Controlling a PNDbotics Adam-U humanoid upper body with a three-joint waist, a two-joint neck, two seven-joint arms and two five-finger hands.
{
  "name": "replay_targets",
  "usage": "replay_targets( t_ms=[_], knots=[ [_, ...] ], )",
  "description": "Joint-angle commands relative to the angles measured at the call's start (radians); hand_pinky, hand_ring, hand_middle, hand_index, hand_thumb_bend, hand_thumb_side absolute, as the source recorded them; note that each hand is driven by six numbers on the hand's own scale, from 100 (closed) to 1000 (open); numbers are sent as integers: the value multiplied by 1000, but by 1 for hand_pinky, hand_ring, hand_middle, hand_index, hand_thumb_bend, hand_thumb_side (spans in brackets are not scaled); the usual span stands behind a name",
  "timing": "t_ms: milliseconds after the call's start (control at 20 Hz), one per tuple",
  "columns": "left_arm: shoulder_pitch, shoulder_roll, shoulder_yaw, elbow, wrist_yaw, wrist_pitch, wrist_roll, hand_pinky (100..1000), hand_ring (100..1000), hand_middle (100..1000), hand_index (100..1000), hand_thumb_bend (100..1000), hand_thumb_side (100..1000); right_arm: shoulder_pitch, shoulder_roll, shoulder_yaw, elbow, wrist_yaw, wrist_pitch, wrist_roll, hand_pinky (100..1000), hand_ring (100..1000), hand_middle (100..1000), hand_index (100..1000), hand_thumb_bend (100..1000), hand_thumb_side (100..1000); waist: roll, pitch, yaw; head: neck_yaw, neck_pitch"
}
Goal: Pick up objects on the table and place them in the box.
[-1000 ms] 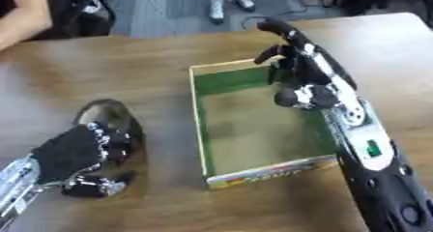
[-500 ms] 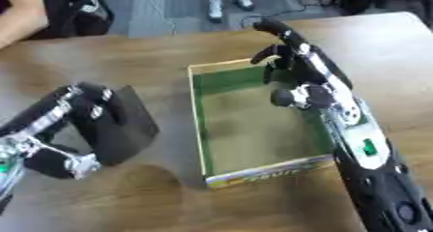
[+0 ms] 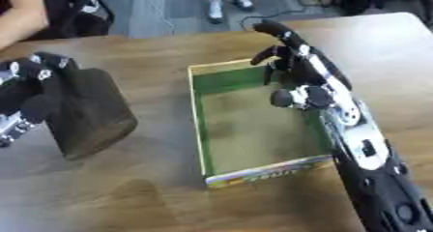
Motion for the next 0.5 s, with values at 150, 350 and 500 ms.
replay_targets(
  t_ms=[150, 350, 500],
  knots=[
    [-14, 30, 11, -26, 7, -241, -245, 100, 100, 100, 393, 100, 461, -11, -9, -2, -13, 1, -1, -3, 395, 654, 940, 993, 1000, 541, 2, -19, 3, -6, -6],
    [-20, 28, 4, -32, 7, -240, -245, 100, 100, 100, 392, 100, 477, -10, -8, -2, -14, 1, 0, -2, 395, 654, 940, 993, 1000, 542, 3, -19, 3, -6, -6],
    [-39, 23, -10, -36, 14, -229, -245, 100, 100, 100, 392, 100, 466, -10, -7, -1, -14, 2, 0, -2, 395, 654, 940, 993, 1000, 541, 3, -20, 2, -5, -5]
  ],
)
